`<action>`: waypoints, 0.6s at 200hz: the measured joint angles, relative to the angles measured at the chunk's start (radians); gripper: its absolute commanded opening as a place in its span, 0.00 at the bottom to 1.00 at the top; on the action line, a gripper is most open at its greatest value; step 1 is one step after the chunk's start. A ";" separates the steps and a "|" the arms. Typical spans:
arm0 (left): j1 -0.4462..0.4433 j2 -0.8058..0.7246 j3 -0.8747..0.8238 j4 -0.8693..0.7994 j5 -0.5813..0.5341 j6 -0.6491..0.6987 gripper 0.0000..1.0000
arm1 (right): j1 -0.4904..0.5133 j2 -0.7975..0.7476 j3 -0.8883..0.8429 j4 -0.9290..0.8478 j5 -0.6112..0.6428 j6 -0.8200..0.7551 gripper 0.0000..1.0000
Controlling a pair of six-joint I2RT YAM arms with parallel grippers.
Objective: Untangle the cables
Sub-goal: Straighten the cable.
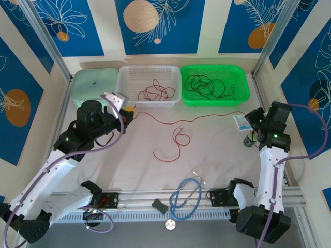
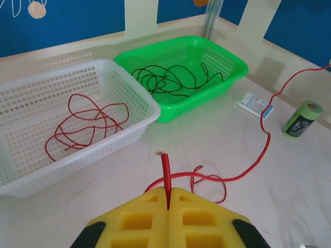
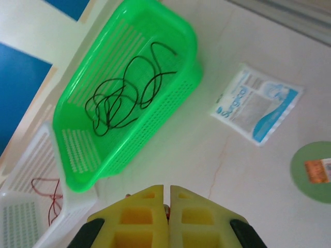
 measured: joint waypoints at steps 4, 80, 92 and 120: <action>0.001 -0.003 0.001 -0.005 0.000 0.000 0.00 | -0.012 0.004 0.000 0.002 -0.001 -0.001 0.00; 0.013 -0.035 0.035 -0.101 -0.099 0.027 0.00 | -0.146 0.031 0.000 0.023 -0.006 -0.039 0.00; 0.014 -0.051 0.043 -0.108 -0.128 0.028 0.00 | -0.169 0.031 0.000 0.023 -0.007 -0.043 0.00; 0.014 -0.094 0.047 -0.108 -0.208 0.038 0.00 | -0.226 0.031 -0.001 0.025 -0.025 -0.045 0.00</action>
